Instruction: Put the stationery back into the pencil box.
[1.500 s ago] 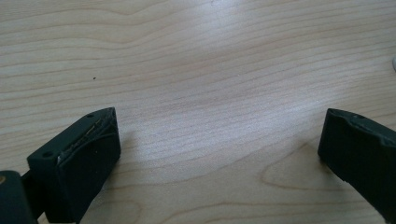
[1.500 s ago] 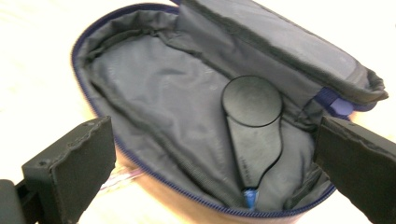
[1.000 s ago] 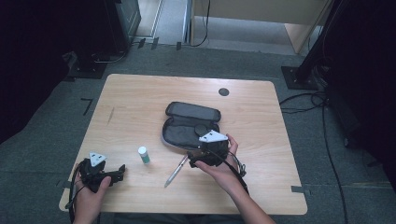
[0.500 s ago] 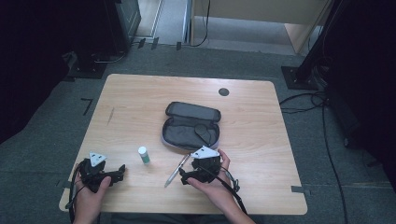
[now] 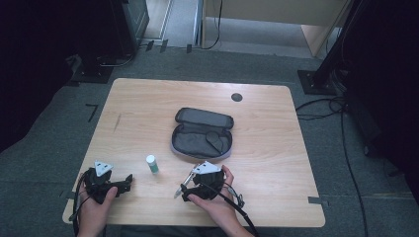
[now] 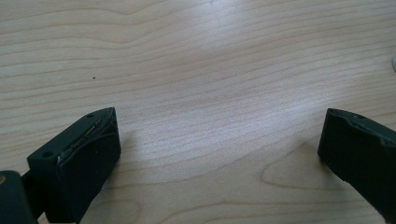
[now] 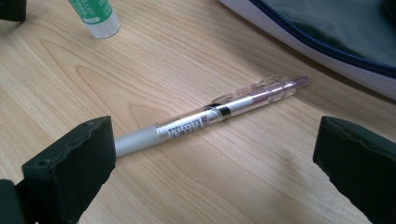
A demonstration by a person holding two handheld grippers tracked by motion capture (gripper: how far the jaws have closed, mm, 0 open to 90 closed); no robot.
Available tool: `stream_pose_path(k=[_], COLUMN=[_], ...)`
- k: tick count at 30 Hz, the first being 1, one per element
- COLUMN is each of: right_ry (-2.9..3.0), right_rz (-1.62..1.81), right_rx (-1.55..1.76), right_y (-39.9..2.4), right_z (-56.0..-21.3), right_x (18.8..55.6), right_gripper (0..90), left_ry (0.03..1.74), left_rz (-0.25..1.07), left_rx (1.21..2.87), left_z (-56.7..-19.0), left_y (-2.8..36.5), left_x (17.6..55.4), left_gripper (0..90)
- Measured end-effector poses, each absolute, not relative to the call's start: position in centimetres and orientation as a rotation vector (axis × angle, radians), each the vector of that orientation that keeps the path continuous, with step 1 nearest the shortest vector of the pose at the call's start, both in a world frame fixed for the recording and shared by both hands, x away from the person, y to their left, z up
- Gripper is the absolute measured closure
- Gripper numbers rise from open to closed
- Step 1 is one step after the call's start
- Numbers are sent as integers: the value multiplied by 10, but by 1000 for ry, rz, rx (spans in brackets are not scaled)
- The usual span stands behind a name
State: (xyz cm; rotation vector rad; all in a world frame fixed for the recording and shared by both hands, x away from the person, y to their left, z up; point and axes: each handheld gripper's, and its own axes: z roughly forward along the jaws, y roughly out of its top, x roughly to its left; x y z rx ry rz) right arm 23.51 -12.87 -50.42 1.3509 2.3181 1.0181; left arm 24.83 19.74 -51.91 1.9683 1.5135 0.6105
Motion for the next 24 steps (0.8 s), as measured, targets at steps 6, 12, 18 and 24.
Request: stream_pose_path(k=[6,12,18,24], right_ry=[2319,2315,2293,2278], right_rz=[990,975,975,912], right_rx=[1362,1354,1418,1379], right_y=[-119,-108,-100,-90], right_z=[-510,-514,-514,-519], right_x=[234,230,234,233], right_gripper=[0,0,0,5], left_ry=[1513,1513,1514,1513], left_rz=[611,611,611,610], left_rx=[1968,1968,1968,1969], left_z=[-519,-519,-519,-519], left_y=[197,197,197,198], left_x=[248,248,248,248], left_gripper=[0,0,0,0])
